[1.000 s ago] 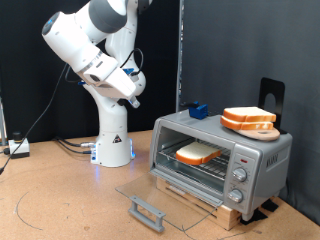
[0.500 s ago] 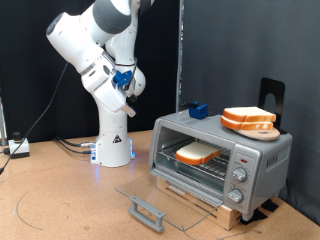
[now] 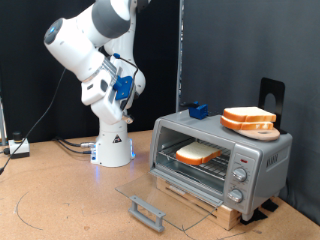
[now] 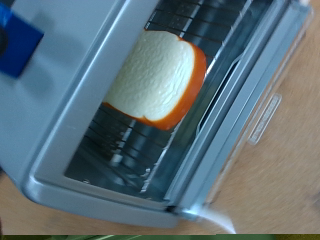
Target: Make a piece of toast with the oven
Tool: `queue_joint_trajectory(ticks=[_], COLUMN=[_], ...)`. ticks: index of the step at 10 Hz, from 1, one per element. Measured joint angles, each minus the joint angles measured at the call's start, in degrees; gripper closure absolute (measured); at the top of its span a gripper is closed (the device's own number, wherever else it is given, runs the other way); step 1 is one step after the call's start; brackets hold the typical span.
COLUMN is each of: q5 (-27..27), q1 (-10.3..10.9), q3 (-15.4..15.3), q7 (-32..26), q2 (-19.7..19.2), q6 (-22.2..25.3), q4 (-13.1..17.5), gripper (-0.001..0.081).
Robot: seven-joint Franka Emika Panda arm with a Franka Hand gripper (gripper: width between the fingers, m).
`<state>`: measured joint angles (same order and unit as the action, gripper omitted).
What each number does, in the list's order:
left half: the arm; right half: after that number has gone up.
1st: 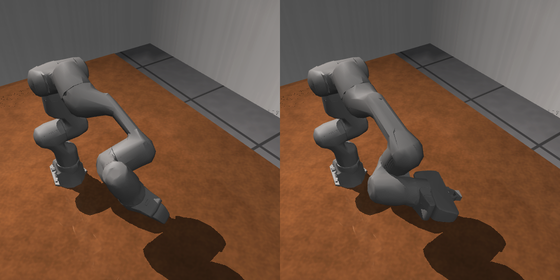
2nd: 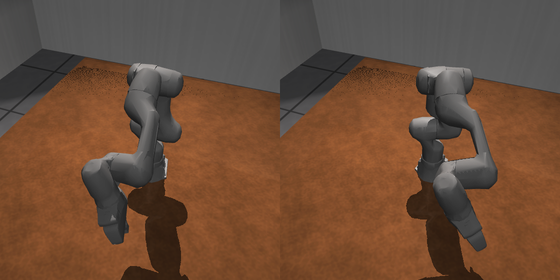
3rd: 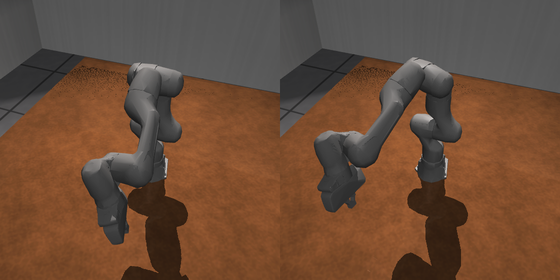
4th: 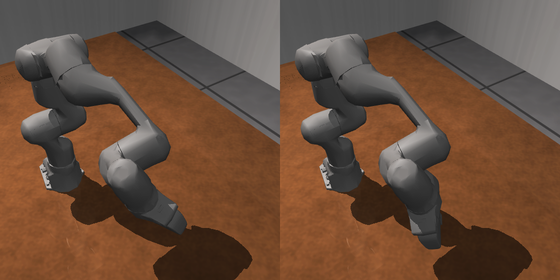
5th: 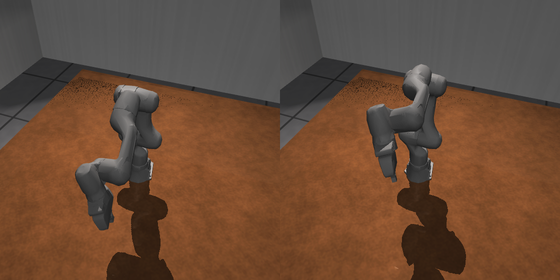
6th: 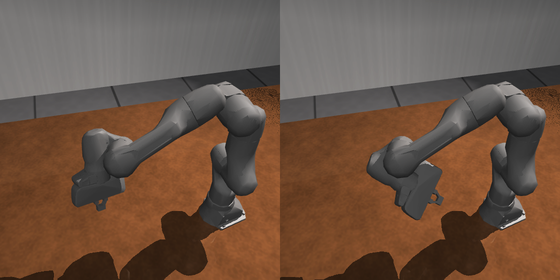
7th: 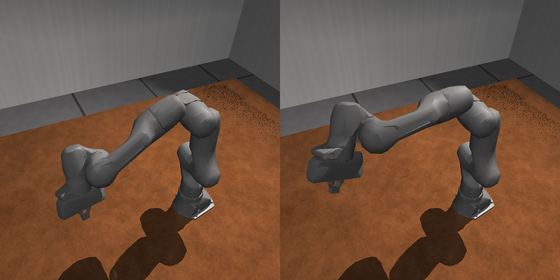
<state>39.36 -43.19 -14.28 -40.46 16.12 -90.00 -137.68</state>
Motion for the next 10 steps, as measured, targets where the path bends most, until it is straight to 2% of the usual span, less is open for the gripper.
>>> queue_joint_trajectory(ticks=[2,5,8,10], q5=[-2.9,-2.1,-1.9,-3.1], q1=[-1.2,-1.3,-2.8,-3.8], q3=[0.1,0.5,1.7,2.5], q7=[11.3,6.4,10.6,11.2], q2=[-6.9,-6.9,-10.3,-13.8], q6=[4.6,2.8,-3.9,-5.4], q4=[5.5,5.0,6.1,8.3], gripper=[-0.0003,-0.0003,-0.0003,-0.0003])
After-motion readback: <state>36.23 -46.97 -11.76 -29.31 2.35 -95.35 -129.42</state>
